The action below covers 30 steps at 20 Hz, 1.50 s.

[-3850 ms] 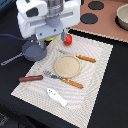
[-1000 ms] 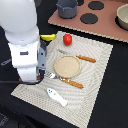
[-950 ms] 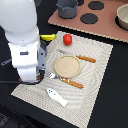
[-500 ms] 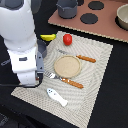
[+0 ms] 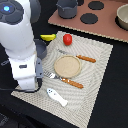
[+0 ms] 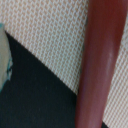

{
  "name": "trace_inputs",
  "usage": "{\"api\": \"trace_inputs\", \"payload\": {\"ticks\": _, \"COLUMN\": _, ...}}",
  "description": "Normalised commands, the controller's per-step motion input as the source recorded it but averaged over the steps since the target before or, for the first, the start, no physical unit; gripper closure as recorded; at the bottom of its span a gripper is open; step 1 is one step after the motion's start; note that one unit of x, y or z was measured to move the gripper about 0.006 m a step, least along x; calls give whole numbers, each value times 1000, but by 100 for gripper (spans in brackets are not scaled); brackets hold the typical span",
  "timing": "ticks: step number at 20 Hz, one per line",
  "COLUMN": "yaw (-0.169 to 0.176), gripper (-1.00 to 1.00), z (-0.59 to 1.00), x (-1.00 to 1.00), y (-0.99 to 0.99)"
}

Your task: Interact with the objects in diverse but meaningful ways.

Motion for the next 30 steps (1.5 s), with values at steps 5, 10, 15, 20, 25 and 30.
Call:
{"api": "trace_inputs", "payload": {"ticks": 5, "yaw": 37, "gripper": 100, "z": -406, "x": -231, "y": -92}}
{"api": "trace_inputs", "payload": {"ticks": 10, "yaw": 36, "gripper": 100, "z": -362, "x": -216, "y": -106}}
{"api": "trace_inputs", "payload": {"ticks": 15, "yaw": 32, "gripper": 100, "z": -361, "x": -155, "y": -92}}
{"api": "trace_inputs", "payload": {"ticks": 20, "yaw": 28, "gripper": 100, "z": -361, "x": -110, "y": -95}}
{"api": "trace_inputs", "payload": {"ticks": 25, "yaw": 21, "gripper": 100, "z": -354, "x": -80, "y": -90}}
{"api": "trace_inputs", "payload": {"ticks": 30, "yaw": 20, "gripper": 100, "z": -306, "x": -62, "y": -89}}
